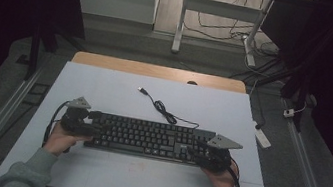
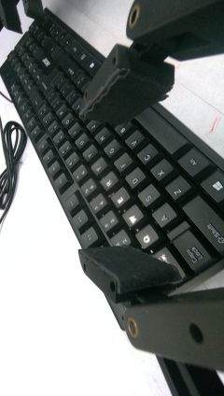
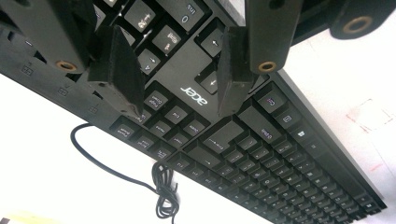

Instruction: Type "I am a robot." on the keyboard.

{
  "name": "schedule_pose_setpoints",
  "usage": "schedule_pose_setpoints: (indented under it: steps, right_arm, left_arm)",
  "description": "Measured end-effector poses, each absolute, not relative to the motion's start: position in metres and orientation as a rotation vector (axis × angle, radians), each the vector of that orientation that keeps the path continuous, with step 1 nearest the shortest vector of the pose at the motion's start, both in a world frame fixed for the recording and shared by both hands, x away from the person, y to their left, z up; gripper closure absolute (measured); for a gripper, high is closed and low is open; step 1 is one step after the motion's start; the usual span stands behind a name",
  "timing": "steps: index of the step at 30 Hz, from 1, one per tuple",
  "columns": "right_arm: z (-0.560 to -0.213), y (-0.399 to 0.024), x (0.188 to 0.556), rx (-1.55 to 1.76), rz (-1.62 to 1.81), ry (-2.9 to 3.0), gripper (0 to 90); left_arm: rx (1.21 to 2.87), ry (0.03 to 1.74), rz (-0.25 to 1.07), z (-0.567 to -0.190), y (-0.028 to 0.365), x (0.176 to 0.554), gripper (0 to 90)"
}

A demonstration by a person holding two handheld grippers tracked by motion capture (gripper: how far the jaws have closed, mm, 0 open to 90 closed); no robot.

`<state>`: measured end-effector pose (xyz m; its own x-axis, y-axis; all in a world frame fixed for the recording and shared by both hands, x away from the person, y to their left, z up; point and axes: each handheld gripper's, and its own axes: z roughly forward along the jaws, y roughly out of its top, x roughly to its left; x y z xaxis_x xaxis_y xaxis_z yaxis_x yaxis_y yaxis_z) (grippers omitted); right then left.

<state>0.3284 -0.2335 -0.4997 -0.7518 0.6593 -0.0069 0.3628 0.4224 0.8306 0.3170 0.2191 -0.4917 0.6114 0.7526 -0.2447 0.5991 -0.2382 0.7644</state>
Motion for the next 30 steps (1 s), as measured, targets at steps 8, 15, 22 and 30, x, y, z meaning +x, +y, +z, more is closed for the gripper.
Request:
schedule_pose_setpoints:
  steps: [8, 15, 22, 30]
  right_arm:
    - [-0.498, -0.239, 0.322, 0.861, 1.286, 2.342, 50.6]
    - [-0.499, -0.238, 0.32, 0.847, 1.269, 2.357, 50.6]
    - [-0.5, -0.236, 0.321, 0.833, 1.276, 2.366, 50.6]
    - [-0.5, -0.237, 0.321, 0.835, 1.261, 2.372, 50.6]
  left_arm:
    - [1.96, 1.051, 0.209, -0.49, 0.214, 0.315, 27.3]
    - [1.978, 1.038, 0.224, -0.488, 0.21, 0.311, 29.6]
    - [1.996, 0.981, 0.23, -0.486, 0.202, 0.307, 38.7]
    - [2.022, 0.931, 0.211, -0.488, 0.193, 0.305, 56.7]
